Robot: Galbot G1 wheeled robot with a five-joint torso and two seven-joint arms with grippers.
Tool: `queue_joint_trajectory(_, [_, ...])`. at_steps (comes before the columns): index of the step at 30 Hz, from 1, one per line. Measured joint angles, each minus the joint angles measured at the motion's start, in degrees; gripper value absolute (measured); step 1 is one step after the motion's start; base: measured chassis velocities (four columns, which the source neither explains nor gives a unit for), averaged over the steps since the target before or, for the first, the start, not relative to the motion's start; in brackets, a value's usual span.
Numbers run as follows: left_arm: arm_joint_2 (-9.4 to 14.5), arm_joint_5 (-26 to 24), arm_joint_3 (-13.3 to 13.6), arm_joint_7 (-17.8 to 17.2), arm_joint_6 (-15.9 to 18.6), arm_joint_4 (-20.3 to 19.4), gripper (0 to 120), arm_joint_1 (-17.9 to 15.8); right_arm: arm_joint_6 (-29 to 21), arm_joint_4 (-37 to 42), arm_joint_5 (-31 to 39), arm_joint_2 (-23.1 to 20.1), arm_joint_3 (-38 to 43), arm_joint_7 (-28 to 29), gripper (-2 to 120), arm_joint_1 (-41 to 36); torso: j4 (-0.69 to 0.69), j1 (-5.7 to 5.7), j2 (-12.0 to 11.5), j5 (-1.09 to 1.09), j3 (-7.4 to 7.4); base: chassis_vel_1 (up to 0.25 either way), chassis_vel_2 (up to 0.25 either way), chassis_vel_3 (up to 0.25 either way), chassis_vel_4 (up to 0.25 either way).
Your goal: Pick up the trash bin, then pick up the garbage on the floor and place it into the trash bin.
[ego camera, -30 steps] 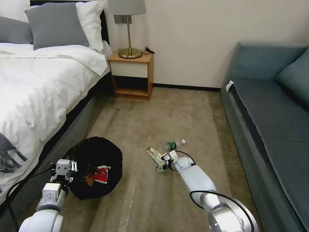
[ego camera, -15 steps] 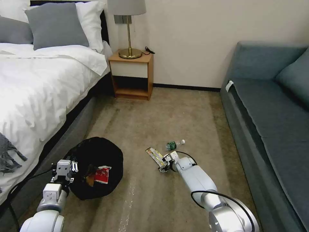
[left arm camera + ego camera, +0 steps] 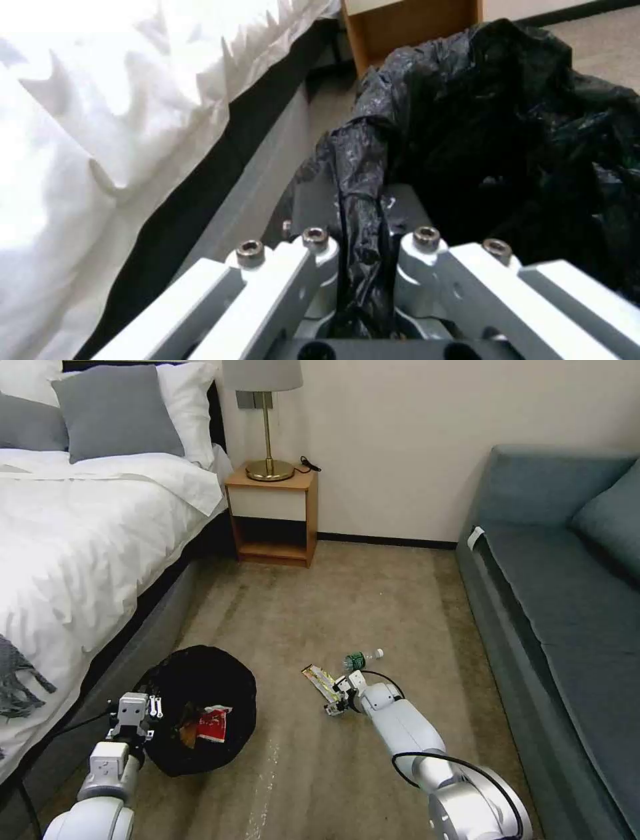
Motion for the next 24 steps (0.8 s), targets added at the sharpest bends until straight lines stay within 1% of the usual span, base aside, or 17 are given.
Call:
queue_joint_trajectory(9, [-0.2,-0.1,0.1,0.1,-0.1,0.3,5,-0.3,0.8,-1.5,-1.6,0.0,0.6,-0.7,98,0.5,0.0,0.0,0.0,0.0,0.01,0.0,0.0,0.0,0.0])
queue_joint_trajectory(11, [-0.2,-0.1,0.2,0.1,-0.2,0.3,5,-0.4,1.0,-1.6,-1.8,0.0,0.7,-0.9,89,0.6,0.0,0.0,0.0,0.0,0.01,0.0,0.0,0.0,0.0])
queue_joint_trajectory(13, [-0.3,-0.1,0.2,0.1,-0.2,0.3,5,-0.4,1.0,-1.6,-1.8,0.0,0.7,-0.9,87,0.6,0.0,0.0,0.0,0.0,0.01,0.0,0.0,0.0,0.0])
queue_joint_trajectory(15, [-0.3,-0.1,0.3,0.1,-0.2,0.3,5,-0.4,1.2,-1.7,-1.9,0.1,0.7,-1.0,76,0.7,0.0,0.0,0.0,0.0,0.0,0.0,0.0,0.0,0.0])
queue_joint_trajectory(16, [-0.3,-0.1,0.3,0.1,-0.2,0.3,5,-0.4,1.2,-1.7,-1.9,0.1,0.7,-1.0,76,0.7,0.0,0.0,0.0,0.0,0.0,0.0,0.0,0.0,0.0])
queue_joint_trajectory(17, [-0.3,-0.1,0.3,0.2,-0.3,0.4,5,-0.4,1.3,-1.7,-1.9,0.1,0.7,-1.0,71,0.7,0.0,0.0,0.0,0.0,0.01,0.0,0.0,0.0,0.0])
queue_joint_trajectory(19, [-0.4,-0.1,0.3,0.2,-0.3,0.4,5,-0.4,1.3,-1.8,-1.9,0.1,0.7,-1.0,71,0.7,0.0,0.0,0.0,0.0,0.0,0.0,0.0,0.0,0.0])
queue_joint_trajectory(21, [-0.5,-0.1,0.5,0.2,-0.4,0.4,5,-0.4,1.5,-1.9,-1.9,0.1,0.7,-1.1,67,0.8,0.0,0.0,0.0,0.0,0.0,0.0,0.0,0.0,0.0])
queue_joint_trajectory(24, [-0.5,-0.1,0.7,0.2,-0.4,0.5,5,-0.5,1.6,-2.0,-2.0,0.1,0.9,-1.0,67,0.9,0.0,0.0,0.0,0.01,0.0,0.0,0.0,0.0,0.0])
